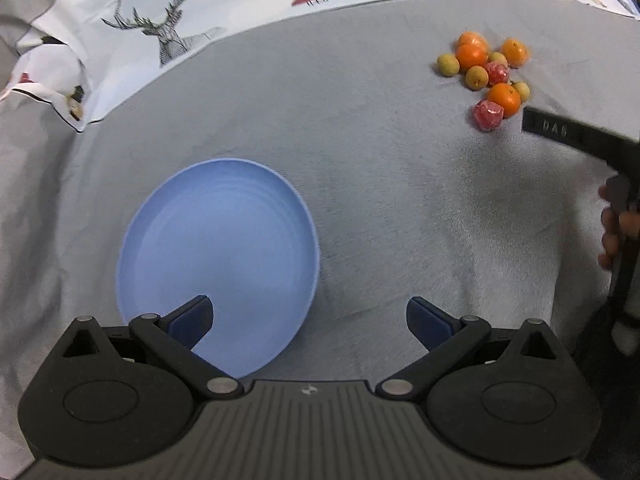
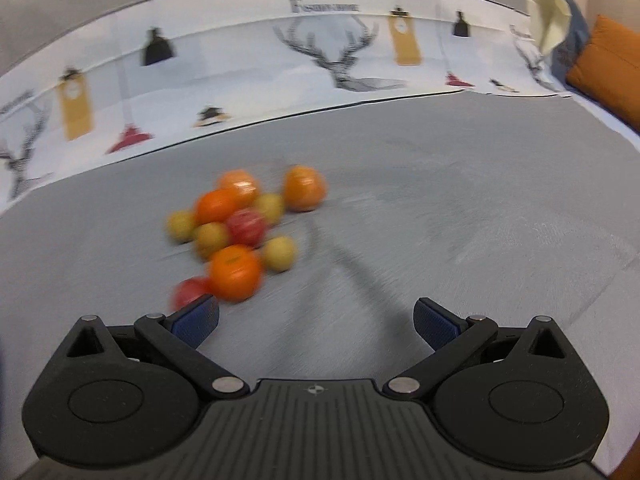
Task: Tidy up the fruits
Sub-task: 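Grasp a yellow fruit with the right tool while the left tool grasps a red fruit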
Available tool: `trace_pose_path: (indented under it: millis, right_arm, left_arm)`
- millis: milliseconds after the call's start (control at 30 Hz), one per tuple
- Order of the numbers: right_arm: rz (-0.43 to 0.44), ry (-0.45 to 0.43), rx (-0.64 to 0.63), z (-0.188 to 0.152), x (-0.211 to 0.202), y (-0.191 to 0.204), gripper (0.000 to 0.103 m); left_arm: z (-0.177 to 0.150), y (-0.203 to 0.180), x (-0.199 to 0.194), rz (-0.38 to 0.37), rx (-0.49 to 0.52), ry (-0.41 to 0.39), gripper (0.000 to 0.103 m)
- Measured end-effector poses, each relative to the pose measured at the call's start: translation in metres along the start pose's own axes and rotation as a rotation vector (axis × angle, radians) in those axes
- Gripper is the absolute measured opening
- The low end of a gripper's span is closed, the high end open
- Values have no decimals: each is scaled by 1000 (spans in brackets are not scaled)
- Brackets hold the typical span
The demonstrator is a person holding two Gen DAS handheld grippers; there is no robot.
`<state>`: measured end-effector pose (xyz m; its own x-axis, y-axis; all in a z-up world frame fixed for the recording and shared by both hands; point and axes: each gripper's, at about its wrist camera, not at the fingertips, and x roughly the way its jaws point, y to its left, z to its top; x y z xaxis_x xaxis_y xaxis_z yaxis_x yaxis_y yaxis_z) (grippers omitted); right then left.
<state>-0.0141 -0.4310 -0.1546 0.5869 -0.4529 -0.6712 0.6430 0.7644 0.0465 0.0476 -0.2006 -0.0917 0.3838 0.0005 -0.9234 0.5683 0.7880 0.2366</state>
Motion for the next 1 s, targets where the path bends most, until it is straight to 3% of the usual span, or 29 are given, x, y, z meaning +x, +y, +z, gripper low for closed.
trace_pose_path:
  millis: [200, 500, 600, 667, 733, 900, 1000]
  right_arm:
    - [-83, -43, -62, 10, 39, -13, 102]
    - [60, -109, -262, 11, 54, 10, 99]
    - [102, -84, -235, 15, 54, 5, 75]
    - [100, -76, -199, 16, 52, -3, 43]
    - [68, -83, -160, 20, 54, -13, 26]
    - [-134, -92, 5, 22, 64, -46, 26]
    - [-146, -93, 61, 23, 64, -56, 26]
  left_arm:
    - [21, -18, 23, -6, 9, 2, 103]
    - [62, -62, 49, -37, 56, -51, 103]
    - [73, -72, 54, -47, 58, -65, 103]
    - [80, -77, 58, -59, 49, -80, 103]
    - [86, -81, 61, -80, 40, -100, 103]
    - [110, -106, 76, -71, 61, -139, 103]
    - [123, -120, 86, -105, 98, -134, 103]
